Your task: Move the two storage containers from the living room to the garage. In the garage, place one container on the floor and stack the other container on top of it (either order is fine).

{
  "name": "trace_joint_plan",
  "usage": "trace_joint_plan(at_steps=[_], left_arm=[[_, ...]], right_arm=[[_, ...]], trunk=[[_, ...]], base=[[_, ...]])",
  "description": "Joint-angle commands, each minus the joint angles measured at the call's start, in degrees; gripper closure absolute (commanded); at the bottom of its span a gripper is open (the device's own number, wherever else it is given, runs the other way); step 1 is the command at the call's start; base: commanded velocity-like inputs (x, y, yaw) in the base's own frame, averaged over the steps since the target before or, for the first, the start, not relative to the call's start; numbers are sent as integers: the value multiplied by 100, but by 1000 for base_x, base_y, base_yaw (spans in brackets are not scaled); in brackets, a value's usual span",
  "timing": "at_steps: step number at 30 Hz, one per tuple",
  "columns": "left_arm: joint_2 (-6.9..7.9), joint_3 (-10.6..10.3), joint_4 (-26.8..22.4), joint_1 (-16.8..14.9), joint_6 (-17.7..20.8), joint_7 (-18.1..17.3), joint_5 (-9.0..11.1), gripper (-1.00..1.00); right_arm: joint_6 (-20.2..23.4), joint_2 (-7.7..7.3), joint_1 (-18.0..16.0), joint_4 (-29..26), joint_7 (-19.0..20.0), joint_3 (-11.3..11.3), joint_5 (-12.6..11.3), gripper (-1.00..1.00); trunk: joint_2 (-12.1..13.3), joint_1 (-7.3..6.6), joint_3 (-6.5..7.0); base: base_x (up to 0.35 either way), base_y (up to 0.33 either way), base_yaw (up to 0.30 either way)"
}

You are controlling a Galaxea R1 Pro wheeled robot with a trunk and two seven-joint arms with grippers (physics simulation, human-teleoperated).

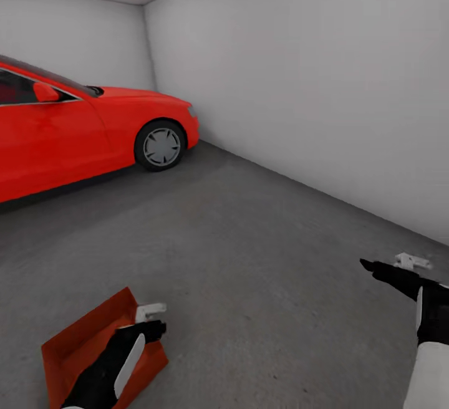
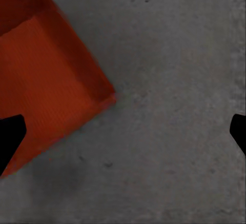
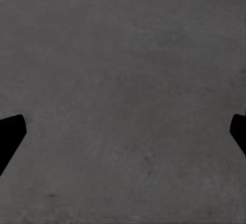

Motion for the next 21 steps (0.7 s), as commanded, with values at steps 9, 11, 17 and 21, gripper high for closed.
trace_joint_plan(at_steps=[9,11,17,21], left_arm=[[-408,-1173,1346,-3,-1055,90,36,-100],[-476,-1197,1635,-3,-1123,91,38,-100],[-632,-1215,2580,-3,-1728,91,47,-100],[-661,-1217,2945,-3,-2015,59,52,-100]], right_arm=[[-3260,417,83,4356,-1885,1277,727,-100],[-4099,436,110,5284,-2442,1315,818,-100],[-4826,456,454,6026,-2870,1342,999,-100],[-4898,456,632,6097,-2910,1342,1035,-100]], trunk=[[-4,-1,46],[-4,-1,58],[-4,-1,94],[-4,-1,119]], base=[[0,0,-260],[0,0,-254],[0,0,-252],[0,0,-249]])
